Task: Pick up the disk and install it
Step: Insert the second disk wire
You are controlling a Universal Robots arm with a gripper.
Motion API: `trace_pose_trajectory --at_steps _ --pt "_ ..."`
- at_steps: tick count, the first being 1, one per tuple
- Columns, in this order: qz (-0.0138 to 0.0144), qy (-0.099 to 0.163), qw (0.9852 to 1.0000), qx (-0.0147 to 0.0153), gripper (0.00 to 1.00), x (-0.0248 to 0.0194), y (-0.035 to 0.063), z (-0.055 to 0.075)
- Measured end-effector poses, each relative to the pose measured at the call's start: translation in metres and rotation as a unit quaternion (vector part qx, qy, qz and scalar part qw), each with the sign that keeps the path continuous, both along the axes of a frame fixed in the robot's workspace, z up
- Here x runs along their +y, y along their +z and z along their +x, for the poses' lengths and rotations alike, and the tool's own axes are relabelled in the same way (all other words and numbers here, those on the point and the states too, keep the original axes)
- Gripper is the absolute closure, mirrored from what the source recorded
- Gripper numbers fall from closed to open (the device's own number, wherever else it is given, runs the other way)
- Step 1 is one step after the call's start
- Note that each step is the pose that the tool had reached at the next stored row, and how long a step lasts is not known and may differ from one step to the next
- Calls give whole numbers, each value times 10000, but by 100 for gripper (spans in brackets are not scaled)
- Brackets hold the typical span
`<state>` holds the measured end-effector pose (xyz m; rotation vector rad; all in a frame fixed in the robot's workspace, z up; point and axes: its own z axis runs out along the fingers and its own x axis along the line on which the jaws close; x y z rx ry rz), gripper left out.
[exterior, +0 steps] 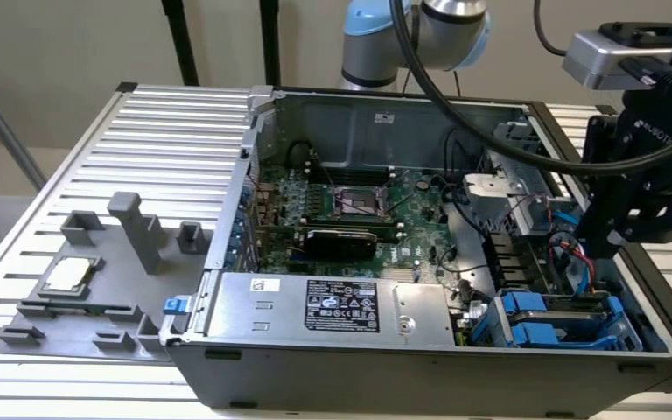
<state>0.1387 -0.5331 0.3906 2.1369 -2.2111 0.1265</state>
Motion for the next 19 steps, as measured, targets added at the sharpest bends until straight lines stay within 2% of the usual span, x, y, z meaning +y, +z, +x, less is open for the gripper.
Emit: trace_pose_trajectory --at_steps 1,5,12,13,19 --pt "-1 0 10000 0 100 8 -1 0" --pt "-13 0 10000 0 100 29 -11 0" --pt "-57 0 10000 0 100 35 -26 0" --pt "-63 0 10000 0 0 35 -27 0" --pt "-104 0 9999 0 0 39 -35 0"
